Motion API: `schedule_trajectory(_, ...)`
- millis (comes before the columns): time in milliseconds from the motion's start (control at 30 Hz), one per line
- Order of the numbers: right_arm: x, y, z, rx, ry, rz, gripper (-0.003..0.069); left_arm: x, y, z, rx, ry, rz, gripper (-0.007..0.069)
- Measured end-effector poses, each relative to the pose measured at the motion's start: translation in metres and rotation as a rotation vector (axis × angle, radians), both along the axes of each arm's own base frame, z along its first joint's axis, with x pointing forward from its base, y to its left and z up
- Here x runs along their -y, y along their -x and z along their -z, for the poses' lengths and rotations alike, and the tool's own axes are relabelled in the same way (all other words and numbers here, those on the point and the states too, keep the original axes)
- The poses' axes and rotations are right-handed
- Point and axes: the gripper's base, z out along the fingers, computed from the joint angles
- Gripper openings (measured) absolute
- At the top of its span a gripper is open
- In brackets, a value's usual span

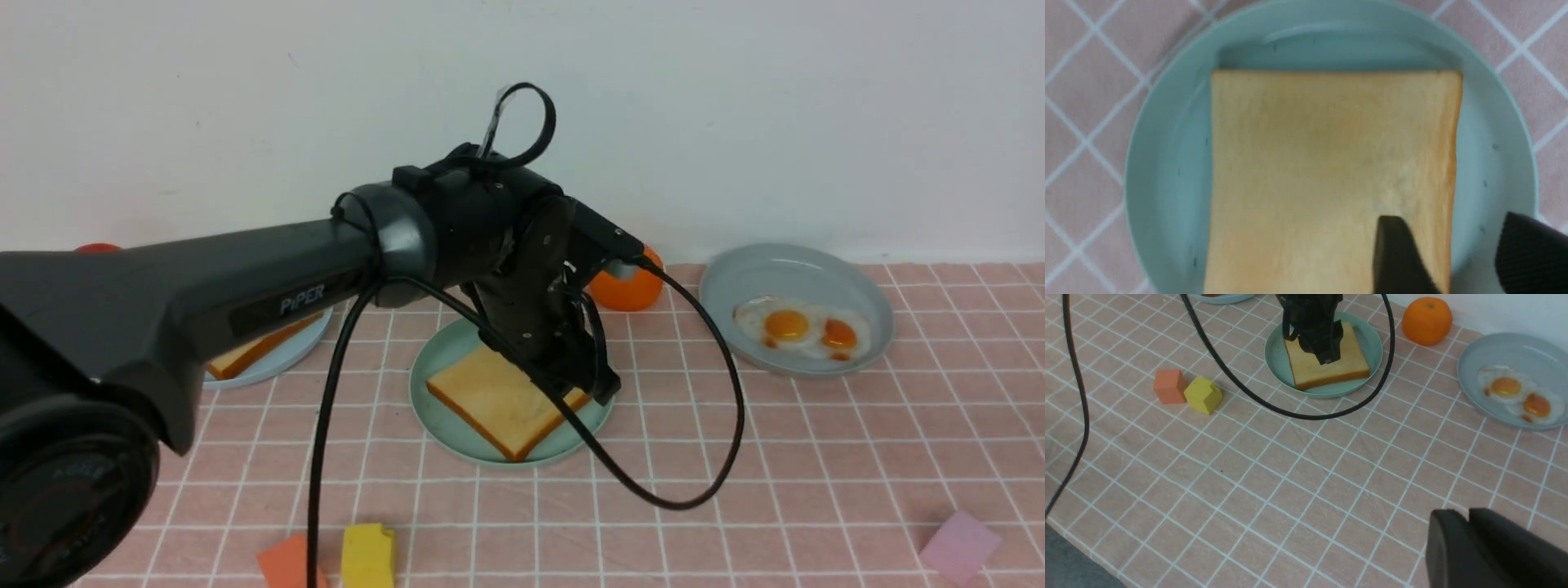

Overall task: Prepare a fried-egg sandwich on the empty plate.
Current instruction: Use the left arm to put a slice of bread into the empty plate in the middle, then use the right arm to grab a fried egg

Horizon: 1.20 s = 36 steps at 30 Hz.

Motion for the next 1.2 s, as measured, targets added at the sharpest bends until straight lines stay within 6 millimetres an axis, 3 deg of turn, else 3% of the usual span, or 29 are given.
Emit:
schedule_trajectory(67, -0.002, -0.007, 0.001, -0.034, -0.003, 0.01, 0.0095, -0.002, 0.006, -0.019, 0.01, 0.026, -0.026, 0.0372)
schedule_trajectory(133, -0.007, -0.024, 0.005, -0.098, 0.007, 0.018, 0.0099, -0.007, 0.021, -0.059, 0.053, 0.082, -0.049, 0.0335)
schedule_trajectory(167, -0.011, -0.039, 0.009, -0.139, 0.02, 0.022, 0.01, -0.01, 0.033, -0.088, 0.089, 0.127, -0.057, 0.028)
schedule_trajectory(200, -0.013, -0.046, 0.01, -0.154, 0.024, 0.024, 0.0102, -0.013, 0.041, -0.103, 0.109, 0.152, -0.059, 0.0251)
schedule_trajectory(267, -0.019, -0.069, 0.015, -0.179, 0.033, 0.041, 0.0104, -0.025, 0.07, -0.155, 0.179, 0.245, -0.056, 0.0136)
schedule_trajectory(367, -0.027, -0.106, 0.025, -0.197, 0.062, 0.073, 0.0109, -0.05, 0.115, -0.211, 0.262, 0.372, -0.038, 0.0)
schedule_trajectory(433, -0.033, -0.139, 0.035, -0.225, 0.107, 0.093, 0.0111, -0.078, 0.152, -0.241, 0.31, 0.46, -0.03, -0.0013)
schedule_trajectory(567, -0.041, -0.193, 0.05, -0.304, 0.191, 0.115, 0.0115, -0.124, 0.208, -0.247, 0.343, 0.537, -0.022, -0.0013)
schedule_trajectory(667, -0.036, -0.237, 0.064, -0.381, 0.191, 0.175, 0.0118, -0.155, 0.247, -0.221, 0.348, 0.591, -0.021, -0.0013)
schedule_trajectory(733, -0.021, -0.267, 0.076, -0.438, 0.147, 0.244, 0.012, -0.175, 0.27, -0.201, 0.383, 0.644, -0.019, -0.0013)
schedule_trajectory(800, -0.016, -0.278, 0.083, -0.464, 0.129, 0.267, 0.0121, -0.182, 0.279, -0.193, 0.405, 0.668, -0.017, -0.0013)
schedule_trajectory(933, 0.008, -0.328, 0.114, -0.561, -0.005, 0.361, 0.014, -0.207, 0.309, -0.167, 0.508, 0.803, -0.009, -0.0013)
schedule_trajectory(967, 0.008, -0.331, 0.114, -0.559, -0.009, 0.364, 0.0141, -0.21, 0.311, -0.168, 0.523, 0.819, -0.007, -0.0013)
schedule_trajectory(1067, 0.019, -0.364, 0.139, -0.596, -0.068, 0.422, 0.0193, -0.222, 0.326, -0.167, 0.595, 0.908, 0.0, -0.0013)
schedule_trajectory(1200, 0.035, -0.396, 0.164, -0.635, -0.124, 0.511, 0.0292, -0.224, 0.328, -0.169, 0.623, 0.938, 0.003, -0.0013)
